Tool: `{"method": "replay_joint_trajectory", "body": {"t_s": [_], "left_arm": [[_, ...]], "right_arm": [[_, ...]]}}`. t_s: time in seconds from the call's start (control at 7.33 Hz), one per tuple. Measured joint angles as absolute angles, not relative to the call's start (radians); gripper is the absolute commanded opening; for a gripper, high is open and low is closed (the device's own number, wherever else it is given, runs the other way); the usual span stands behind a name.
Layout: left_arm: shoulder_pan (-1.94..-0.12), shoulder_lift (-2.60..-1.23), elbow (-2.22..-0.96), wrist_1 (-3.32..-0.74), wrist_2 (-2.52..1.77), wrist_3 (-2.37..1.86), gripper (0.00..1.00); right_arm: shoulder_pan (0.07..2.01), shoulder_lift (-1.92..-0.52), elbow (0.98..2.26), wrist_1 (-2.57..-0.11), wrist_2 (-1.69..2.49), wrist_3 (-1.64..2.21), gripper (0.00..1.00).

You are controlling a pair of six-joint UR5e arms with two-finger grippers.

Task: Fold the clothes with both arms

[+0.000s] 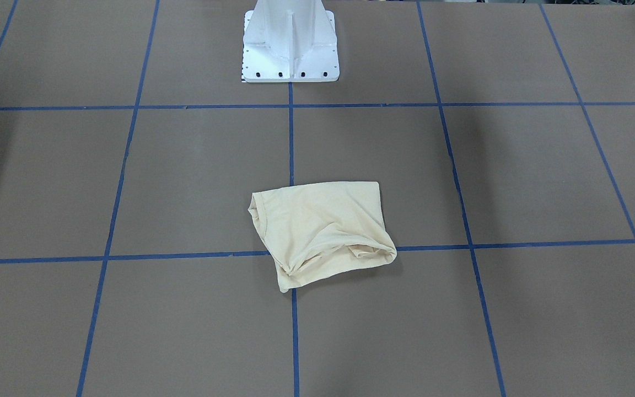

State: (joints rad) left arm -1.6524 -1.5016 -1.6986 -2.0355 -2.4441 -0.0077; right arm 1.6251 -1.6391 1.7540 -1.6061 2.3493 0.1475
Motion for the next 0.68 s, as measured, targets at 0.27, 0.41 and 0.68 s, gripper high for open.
{"method": "replay_joint_trajectory", "body": {"t_s": [0.27,0.41,0.68], "left_arm": [[-1.651,-1.337,-1.812,-2.1,-2.445,-0.043,0.53],[-1.648,-1.253,-1.828,-2.209,-2.445,-0.093,0.53],[-1.639,-1.098,-1.835,-2.442,-2.445,-0.185,0.59]], "right_arm": [[1.625,-1.834,1.882,-1.556,2.36,0.156,1.0],[1.625,-1.926,1.903,-1.468,2.374,0.169,1.0],[1.625,-2.046,1.911,-1.309,2.402,0.223,1.0]]}}
